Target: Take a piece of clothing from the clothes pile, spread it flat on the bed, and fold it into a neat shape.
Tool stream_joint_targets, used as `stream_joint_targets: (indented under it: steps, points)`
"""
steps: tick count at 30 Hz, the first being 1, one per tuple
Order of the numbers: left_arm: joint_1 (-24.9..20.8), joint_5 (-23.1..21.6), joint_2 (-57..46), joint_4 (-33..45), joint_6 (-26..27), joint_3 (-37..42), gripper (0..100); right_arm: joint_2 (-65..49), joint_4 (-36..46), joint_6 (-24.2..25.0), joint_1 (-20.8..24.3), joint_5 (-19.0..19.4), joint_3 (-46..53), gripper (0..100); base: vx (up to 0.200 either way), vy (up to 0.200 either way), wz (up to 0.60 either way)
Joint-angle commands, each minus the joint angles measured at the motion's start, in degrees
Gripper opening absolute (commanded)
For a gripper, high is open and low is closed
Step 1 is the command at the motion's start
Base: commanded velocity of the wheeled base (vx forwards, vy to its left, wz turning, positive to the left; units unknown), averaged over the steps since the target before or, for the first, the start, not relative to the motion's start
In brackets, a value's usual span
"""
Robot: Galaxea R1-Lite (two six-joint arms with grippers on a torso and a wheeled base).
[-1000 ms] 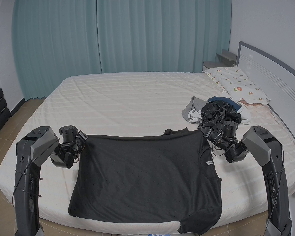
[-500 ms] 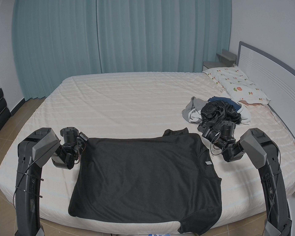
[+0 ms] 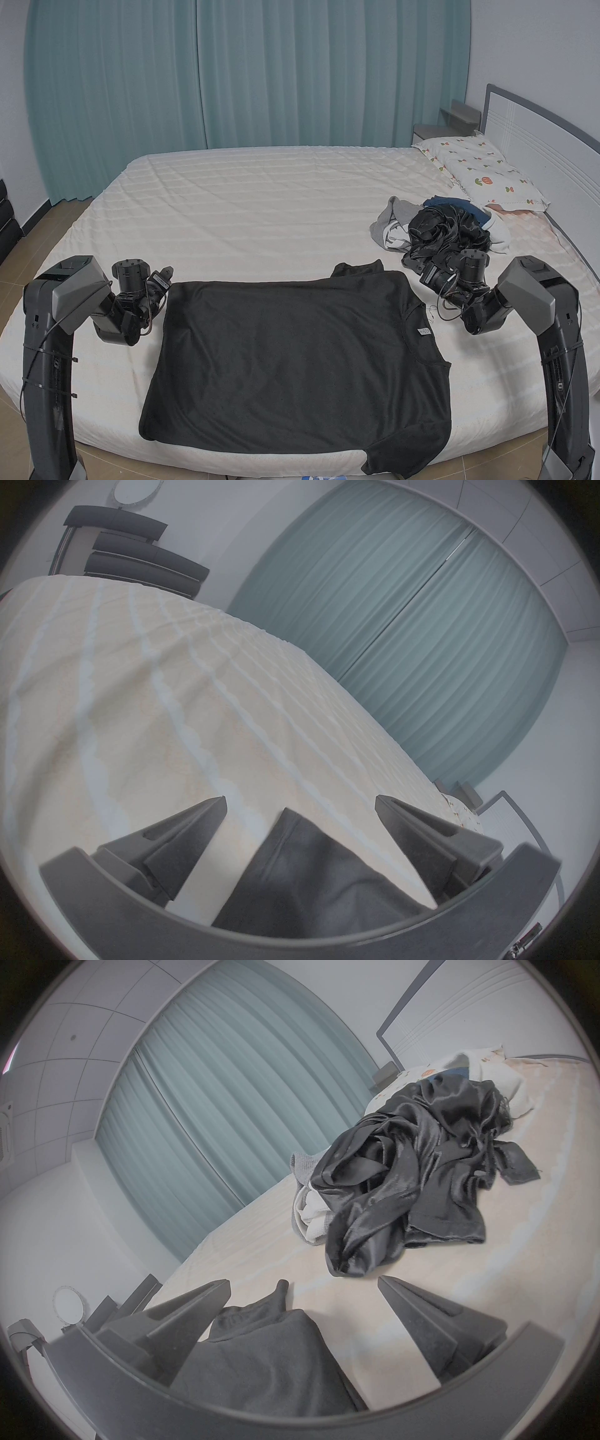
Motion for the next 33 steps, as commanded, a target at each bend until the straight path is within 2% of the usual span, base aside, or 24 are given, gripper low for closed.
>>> stream_joint_targets:
  steps: [1,10,14,17,21,25,30,33]
  points:
    - [2.1,-5.85,-14.27,-5.62,-0.82,18.91,100,-15.24,-6.2,0.39,-0.91,0.69,21.31,100,0.0,0.0,0.0]
    - [1.49,-8.58,-21.92,-16.96,-0.82,42.64,100,-27.63,-14.55,1.97,0.67,0.43,48.29,100,0.0,0.0,0.0]
    - [1.31,-11.39,-23.06,-20.39,-0.91,50.99,100,-29.66,-19.03,4.34,0.94,0.69,57.43,100,-0.2,0.0,0.0]
    - [0.96,-11.48,-23.23,-21.35,-0.82,54.07,100,-29.22,-23.6,6.54,1.46,0.87,62.18,100,-0.2,0.0,0.0]
    - [0.35,-11.65,-23.23,-21.35,-0.47,57.06,100,-26.4,-29.31,6.54,1.82,1.57,68.51,100,-0.2,0.0,0.0]
    - [0.17,-12.27,-22.71,-21.35,-0.29,57.76,100,-24.56,-31.33,6.54,1.82,2.36,69.3,100,-0.05,0.0,0.0]
    - [0.17,-15.87,-21.56,-21.53,0.94,61.71,100,-22.8,-31.07,6.63,1.82,2.54,69.91,100,0.0,0.0,0.0]
    - [0.43,-18.95,-21.48,-21.53,4.1,63.47,100,-22.89,-31.07,6.8,1.82,3.59,70.62,100,0.0,0.0,0.0]
